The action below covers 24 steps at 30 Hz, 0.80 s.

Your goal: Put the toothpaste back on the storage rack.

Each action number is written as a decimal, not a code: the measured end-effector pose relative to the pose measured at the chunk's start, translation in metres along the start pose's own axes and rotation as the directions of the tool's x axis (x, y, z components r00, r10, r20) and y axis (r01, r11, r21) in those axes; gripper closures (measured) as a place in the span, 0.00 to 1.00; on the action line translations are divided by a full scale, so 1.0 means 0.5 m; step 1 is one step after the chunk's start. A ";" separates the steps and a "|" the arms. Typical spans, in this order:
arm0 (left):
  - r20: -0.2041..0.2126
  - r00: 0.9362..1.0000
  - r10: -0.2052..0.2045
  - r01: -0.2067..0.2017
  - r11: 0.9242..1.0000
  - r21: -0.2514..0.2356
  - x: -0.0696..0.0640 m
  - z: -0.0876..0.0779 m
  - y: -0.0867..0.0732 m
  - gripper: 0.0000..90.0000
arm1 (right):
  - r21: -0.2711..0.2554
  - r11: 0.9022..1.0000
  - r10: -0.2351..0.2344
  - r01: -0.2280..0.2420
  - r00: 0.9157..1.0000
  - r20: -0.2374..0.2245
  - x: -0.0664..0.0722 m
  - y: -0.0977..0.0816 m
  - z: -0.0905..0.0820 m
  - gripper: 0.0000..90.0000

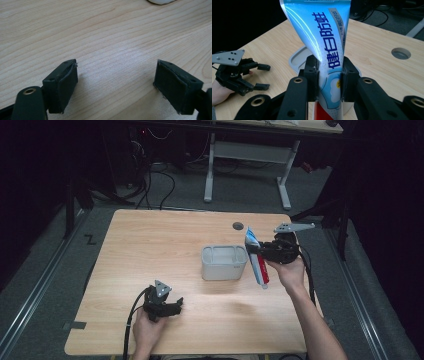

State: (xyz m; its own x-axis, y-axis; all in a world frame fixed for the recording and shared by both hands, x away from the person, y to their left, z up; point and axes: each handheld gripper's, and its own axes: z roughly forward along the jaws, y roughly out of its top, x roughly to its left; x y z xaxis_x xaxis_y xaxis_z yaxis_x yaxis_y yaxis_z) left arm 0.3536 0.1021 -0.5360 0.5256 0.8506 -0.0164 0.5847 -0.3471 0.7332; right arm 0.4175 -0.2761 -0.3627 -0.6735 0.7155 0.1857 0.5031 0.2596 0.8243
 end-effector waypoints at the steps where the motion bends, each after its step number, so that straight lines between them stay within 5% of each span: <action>1: 0.000 1.000 0.000 0.000 1.000 0.000 0.000 0.000 0.000 0.22 | 0.001 1.000 -0.001 0.001 1.000 0.001 0.002 0.002 0.000 0.80; 24: 0.000 1.000 0.000 0.000 1.000 0.000 0.000 0.000 0.000 0.22 | -0.071 0.996 -0.044 0.046 0.999 0.024 0.021 0.090 0.017 0.80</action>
State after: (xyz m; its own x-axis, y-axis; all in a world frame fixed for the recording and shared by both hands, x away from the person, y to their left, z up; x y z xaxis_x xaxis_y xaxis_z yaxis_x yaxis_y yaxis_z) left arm 0.3537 0.1021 -0.5360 0.5256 0.8506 -0.0166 0.5848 -0.3471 0.7331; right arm 0.4377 -0.2515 -0.3280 -0.6820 0.7186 0.1363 0.4321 0.2455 0.8677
